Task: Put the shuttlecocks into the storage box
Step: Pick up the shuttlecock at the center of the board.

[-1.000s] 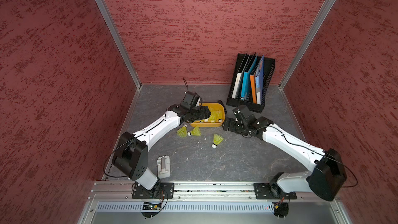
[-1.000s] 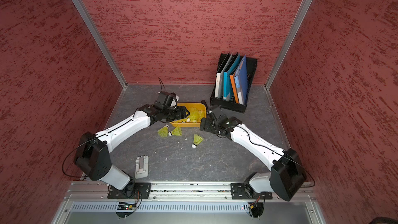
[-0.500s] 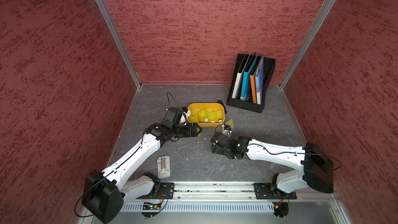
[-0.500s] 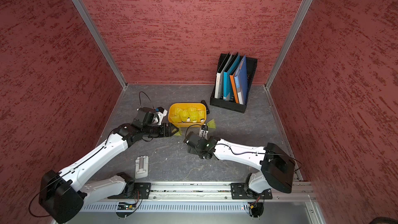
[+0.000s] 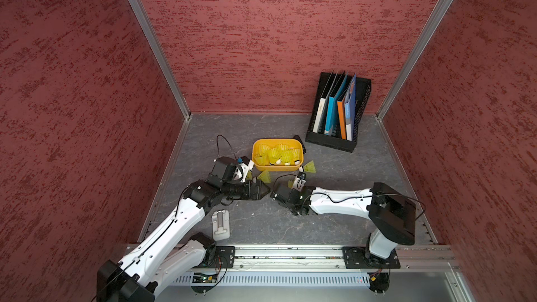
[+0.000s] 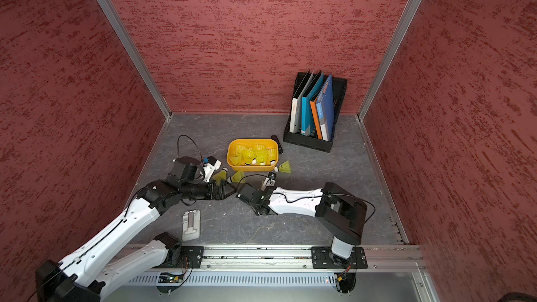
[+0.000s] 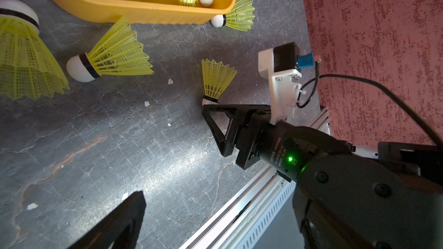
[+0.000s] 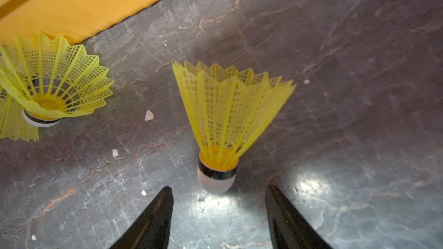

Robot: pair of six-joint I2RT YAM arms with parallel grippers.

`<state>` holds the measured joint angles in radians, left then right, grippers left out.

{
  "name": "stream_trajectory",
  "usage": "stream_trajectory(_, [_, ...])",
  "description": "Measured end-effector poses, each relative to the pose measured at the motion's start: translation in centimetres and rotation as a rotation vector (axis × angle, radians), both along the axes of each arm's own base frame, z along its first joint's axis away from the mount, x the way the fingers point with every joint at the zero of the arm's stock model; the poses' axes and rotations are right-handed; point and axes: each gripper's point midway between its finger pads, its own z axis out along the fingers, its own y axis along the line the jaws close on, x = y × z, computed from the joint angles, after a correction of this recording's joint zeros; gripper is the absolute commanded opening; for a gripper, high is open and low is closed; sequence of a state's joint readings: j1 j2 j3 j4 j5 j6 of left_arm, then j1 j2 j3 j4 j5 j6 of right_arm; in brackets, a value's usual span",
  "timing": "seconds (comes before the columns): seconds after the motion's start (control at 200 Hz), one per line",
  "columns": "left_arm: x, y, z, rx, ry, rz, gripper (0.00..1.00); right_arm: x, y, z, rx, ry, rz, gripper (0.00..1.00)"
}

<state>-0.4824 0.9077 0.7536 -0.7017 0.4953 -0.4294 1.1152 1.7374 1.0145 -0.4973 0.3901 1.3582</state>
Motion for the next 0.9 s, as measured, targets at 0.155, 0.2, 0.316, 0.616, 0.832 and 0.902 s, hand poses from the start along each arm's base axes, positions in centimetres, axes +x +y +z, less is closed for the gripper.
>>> stream_trajectory(0.155, [-0.4,0.2,-0.2,0.005,0.012,-0.002,1.00,0.2,-0.1,-0.8,-0.002,0.010,-0.030,0.51])
stream_trajectory(0.2, [-0.4,0.2,-0.2,0.006,0.014,-0.002,1.00,0.2,-0.2,-1.0,-0.006,0.014,-0.035,0.51])
stream_trajectory(0.316, [-0.5,0.2,-0.2,0.004,0.016,-0.003,1.00,0.5,-0.4,-1.4,-0.014,0.020,-0.049,0.50])
stream_trajectory(0.616, [-0.4,0.2,-0.2,0.005,0.015,-0.001,1.00,1.5,-1.2,-1.6,-0.022,0.027,-0.078,0.42])
stream_trajectory(0.832, [-0.5,0.2,-0.3,0.002,0.020,-0.005,1.00,2.0,-1.2,-1.6,-0.023,0.025,-0.072,0.35])
stream_trajectory(0.902, [-0.7,0.1,-0.6,-0.001,0.028,-0.010,1.00,2.1,-1.3,-1.7,-0.027,0.027,-0.066,0.31])
